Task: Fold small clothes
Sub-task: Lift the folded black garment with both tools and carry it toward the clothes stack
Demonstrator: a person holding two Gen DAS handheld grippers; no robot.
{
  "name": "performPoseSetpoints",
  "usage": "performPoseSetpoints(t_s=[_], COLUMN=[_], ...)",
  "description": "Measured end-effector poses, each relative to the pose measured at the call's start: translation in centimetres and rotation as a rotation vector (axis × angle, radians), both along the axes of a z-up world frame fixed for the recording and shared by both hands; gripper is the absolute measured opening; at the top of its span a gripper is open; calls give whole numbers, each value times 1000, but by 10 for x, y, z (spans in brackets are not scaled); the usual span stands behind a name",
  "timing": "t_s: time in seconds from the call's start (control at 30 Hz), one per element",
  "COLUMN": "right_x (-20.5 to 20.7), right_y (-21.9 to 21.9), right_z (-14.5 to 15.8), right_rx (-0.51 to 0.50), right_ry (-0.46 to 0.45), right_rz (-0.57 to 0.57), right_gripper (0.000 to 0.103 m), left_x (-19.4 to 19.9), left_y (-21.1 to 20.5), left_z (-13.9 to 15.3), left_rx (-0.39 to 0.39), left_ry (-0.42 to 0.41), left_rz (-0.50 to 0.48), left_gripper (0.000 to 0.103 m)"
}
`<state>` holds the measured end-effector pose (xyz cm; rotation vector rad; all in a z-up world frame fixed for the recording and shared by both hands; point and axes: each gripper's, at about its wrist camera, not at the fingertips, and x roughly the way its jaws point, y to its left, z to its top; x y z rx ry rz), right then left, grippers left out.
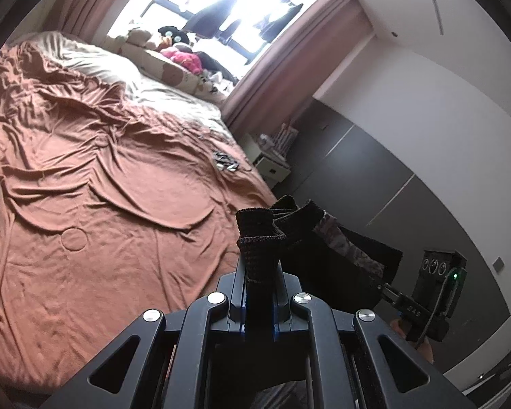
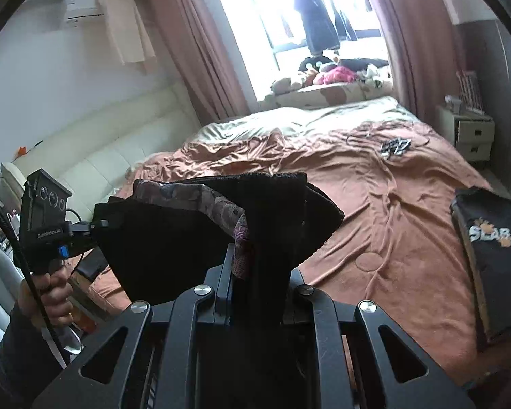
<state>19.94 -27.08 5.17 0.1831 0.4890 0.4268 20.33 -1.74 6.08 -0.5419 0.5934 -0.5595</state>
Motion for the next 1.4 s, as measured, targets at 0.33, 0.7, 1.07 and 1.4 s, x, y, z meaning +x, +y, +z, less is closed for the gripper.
performPoseSetpoints(t_s=[0.33,0.7,1.07,1.4], right_x=[-32,-59,-90,-111], right_y=[-21,-74,-125,-143], right_z=[31,38,59,64], right_rx=[-29,-33,-94,-158], right_ry=[-72,-126,-186,-220], right_rz=[-18,-106,-259,-356], right_gripper=[13,13,13,13], left_x=[-17,-1,33,55], left_y=[-30,-104,-204,-314], left_z=[51,89,105,120], left_rx=[-4,25,4,-5], left_ry=[-82,-134,-180,-217], left_rz=[-60,-194,-362,-529], left_gripper=[10,10,10,10])
